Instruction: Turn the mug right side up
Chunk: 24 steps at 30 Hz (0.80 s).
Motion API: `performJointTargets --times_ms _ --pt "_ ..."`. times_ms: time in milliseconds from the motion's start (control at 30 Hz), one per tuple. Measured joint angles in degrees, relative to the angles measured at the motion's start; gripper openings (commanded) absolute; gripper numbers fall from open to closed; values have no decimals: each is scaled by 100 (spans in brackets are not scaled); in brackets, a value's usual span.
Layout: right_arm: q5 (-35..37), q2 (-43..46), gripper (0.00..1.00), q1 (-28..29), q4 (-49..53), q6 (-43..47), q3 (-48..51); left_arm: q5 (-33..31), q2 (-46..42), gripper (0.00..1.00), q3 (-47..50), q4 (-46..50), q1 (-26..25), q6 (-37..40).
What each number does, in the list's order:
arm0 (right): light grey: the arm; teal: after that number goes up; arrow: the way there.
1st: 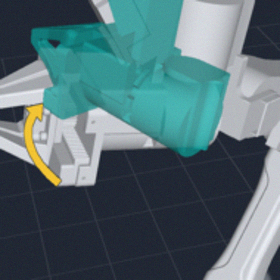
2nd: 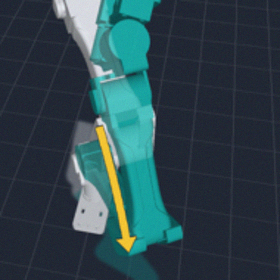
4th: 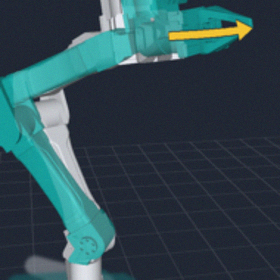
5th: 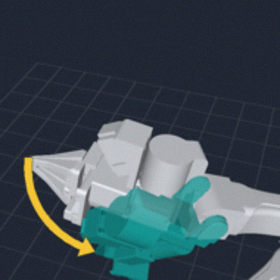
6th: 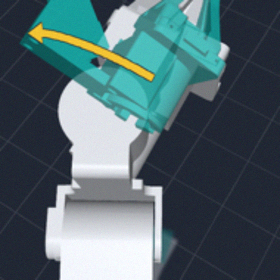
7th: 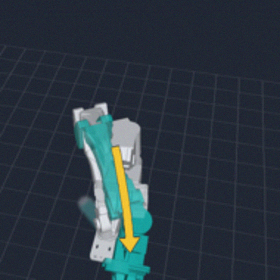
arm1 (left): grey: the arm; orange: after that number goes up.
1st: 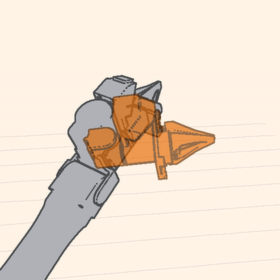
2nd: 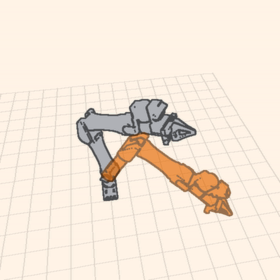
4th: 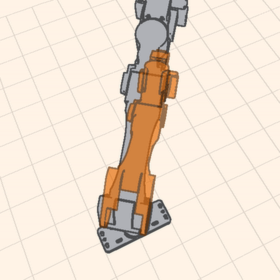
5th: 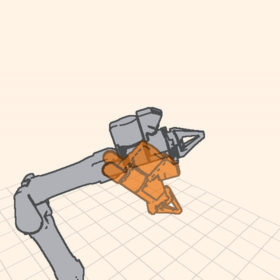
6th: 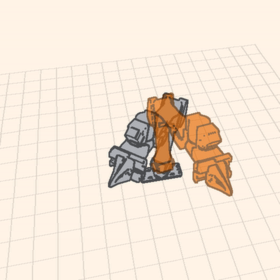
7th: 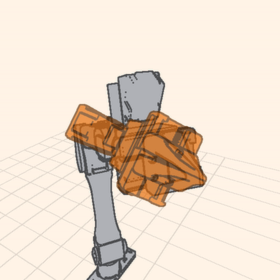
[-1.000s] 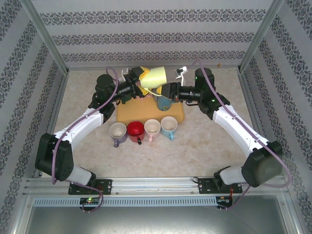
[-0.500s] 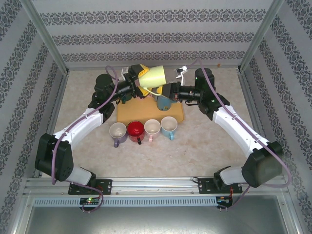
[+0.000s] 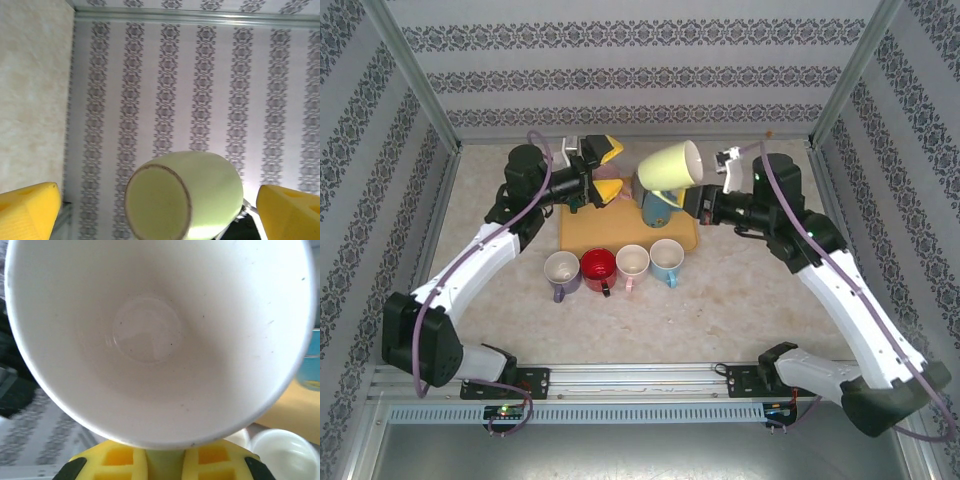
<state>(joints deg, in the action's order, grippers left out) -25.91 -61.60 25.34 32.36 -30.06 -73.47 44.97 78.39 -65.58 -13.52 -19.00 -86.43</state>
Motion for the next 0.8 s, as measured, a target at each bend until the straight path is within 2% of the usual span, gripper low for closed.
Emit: performJointTargets --times_ms 67,200,367,467,667,800 --pt "514 236 0 44 549 361 -4 -85 -101 100 -306 745 2 601" --pt "1668 487 0 302 1598 970 0 -227 -302 100 -564 1626 0 1399" --pt "3082 752 0 1320 2201 1427 669 -348 -328 100 -592 2284 0 1945" --pt "3595 800 0 1679 2409 1436 1156 -365 -323 100 -592 2476 0 2116" --pt "4319 793 0 1720 2352 1137 1945 -367 -323 100 -592 2522 0 2203" --pt "4483 750 0 1720 2105 831 2376 -367 -323 100 -592 2522 0 2247"
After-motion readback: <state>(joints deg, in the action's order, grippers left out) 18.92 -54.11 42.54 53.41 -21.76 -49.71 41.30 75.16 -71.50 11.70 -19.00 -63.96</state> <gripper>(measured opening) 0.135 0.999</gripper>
